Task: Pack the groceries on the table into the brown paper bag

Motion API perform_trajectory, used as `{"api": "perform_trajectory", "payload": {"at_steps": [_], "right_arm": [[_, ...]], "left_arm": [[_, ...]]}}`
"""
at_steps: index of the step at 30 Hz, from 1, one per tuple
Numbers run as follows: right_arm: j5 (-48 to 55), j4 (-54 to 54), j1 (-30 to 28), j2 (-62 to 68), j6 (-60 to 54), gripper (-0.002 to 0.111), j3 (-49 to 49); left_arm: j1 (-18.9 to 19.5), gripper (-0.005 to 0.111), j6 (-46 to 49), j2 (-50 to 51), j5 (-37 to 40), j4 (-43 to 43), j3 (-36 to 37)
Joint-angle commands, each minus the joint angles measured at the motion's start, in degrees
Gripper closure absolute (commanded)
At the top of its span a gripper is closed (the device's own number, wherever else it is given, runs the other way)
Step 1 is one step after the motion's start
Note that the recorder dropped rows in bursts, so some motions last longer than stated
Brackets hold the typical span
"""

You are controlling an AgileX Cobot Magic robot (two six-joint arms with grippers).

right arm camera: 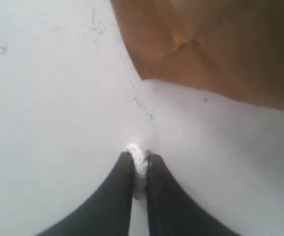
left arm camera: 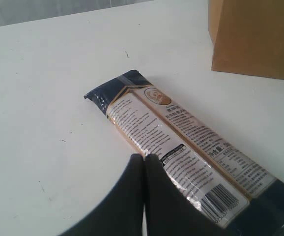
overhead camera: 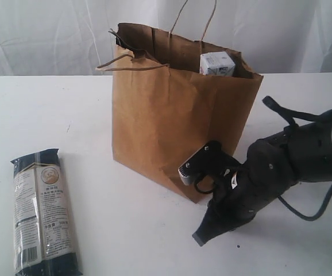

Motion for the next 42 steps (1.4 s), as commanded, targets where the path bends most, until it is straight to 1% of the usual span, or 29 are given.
{"api": "perform_trajectory", "payload": {"at_steps": [1, 11, 16, 20, 23, 29, 32, 37, 42], "right_arm": [[1.95, 0.22, 1.56, -6.49, 2.53, 0.108, 0.15], [11.12, 0.82, 7.92, -25.77, 2.27, 0.108, 0.15], [9.03, 2.37, 9.02, -34.29, 2.27, 0.108, -0.23], [5.73, 2.37, 9.02, -37.61, 2.14, 0.108, -2.63], [2.76, 0.49, 9.02, -37.99, 2.01, 0.108, -6.10], [-3.97, -7.04, 8.92, -36.85, 2.01, 0.108, -13.77], [-4.10, -8.95, 7.62, -34.54, 2.01, 0.108, -16.94], [-3.03, -8.59, 2.84, -28.73, 2.01, 0.108, -21.39], [2.11, -8.16, 1.99, -22.79, 2.01, 0.108, -24.60]], "left_arm": [[0.08, 0.107, 0.18, -0.25, 0.00, -0.35, 0.23], [0.08, 0.107, 0.18, -0.25, 0.00, -0.35, 0.23], [0.08, 0.107, 0.18, -0.25, 0.00, -0.35, 0.23], [0.08, 0.107, 0.18, -0.25, 0.00, -0.35, 0.23], [0.08, 0.107, 0.18, -0.25, 0.00, -0.35, 0.23], [0.08, 0.107, 0.18, -0.25, 0.00, -0.35, 0.23], [0.08, 0.107, 0.18, -0.25, 0.00, -0.35, 0.23], [0.08, 0.107, 0.18, -0.25, 0.00, -0.35, 0.23], [0.08, 0.107, 0.18, -0.25, 0.00, -0.35, 0.23]]}}
